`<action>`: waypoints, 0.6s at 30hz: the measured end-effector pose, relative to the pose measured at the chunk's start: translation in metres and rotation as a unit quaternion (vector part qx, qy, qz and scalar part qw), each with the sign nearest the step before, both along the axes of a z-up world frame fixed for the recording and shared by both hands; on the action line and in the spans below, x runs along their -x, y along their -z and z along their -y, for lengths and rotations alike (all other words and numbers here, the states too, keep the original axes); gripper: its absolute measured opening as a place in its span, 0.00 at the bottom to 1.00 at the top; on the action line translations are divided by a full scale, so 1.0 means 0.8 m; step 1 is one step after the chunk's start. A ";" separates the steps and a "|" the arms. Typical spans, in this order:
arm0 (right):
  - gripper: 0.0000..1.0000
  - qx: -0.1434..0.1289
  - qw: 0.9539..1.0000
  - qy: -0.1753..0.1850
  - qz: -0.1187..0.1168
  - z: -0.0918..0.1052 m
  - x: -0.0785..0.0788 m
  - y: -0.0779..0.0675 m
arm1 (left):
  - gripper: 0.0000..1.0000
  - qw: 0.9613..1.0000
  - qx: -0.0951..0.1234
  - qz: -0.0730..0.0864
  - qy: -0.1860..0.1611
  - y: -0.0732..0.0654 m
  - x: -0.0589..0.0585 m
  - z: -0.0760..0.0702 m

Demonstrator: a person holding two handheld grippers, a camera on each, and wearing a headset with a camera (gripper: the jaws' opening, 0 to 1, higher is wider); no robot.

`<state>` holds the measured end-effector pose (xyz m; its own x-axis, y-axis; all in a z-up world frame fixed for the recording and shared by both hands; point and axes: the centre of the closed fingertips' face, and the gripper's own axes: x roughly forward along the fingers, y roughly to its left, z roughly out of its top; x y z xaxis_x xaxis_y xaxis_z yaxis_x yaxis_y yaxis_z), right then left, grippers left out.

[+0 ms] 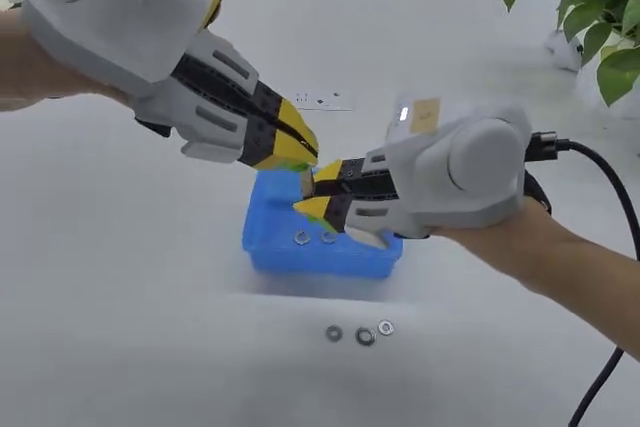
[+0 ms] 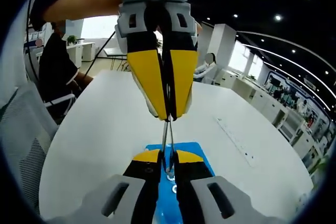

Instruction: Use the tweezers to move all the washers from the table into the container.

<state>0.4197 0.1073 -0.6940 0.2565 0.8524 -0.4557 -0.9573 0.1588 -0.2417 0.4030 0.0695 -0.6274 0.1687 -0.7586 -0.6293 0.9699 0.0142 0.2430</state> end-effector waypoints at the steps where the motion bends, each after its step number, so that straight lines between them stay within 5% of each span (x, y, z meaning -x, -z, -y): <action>1: 0.10 0.001 1.000 0.004 0.000 0.003 -0.004 0.003 | 0.05 1.000 0.000 0.000 0.002 0.003 -0.004 0.002; 7: 0.11 0.007 1.000 0.016 -0.012 0.015 -0.016 0.022 | 0.05 1.000 0.001 -0.012 0.008 0.026 -0.021 0.012; 18: 0.11 0.029 0.998 0.027 -0.041 0.030 -0.033 0.072 | 0.05 0.998 0.002 -0.056 0.004 0.074 -0.045 0.021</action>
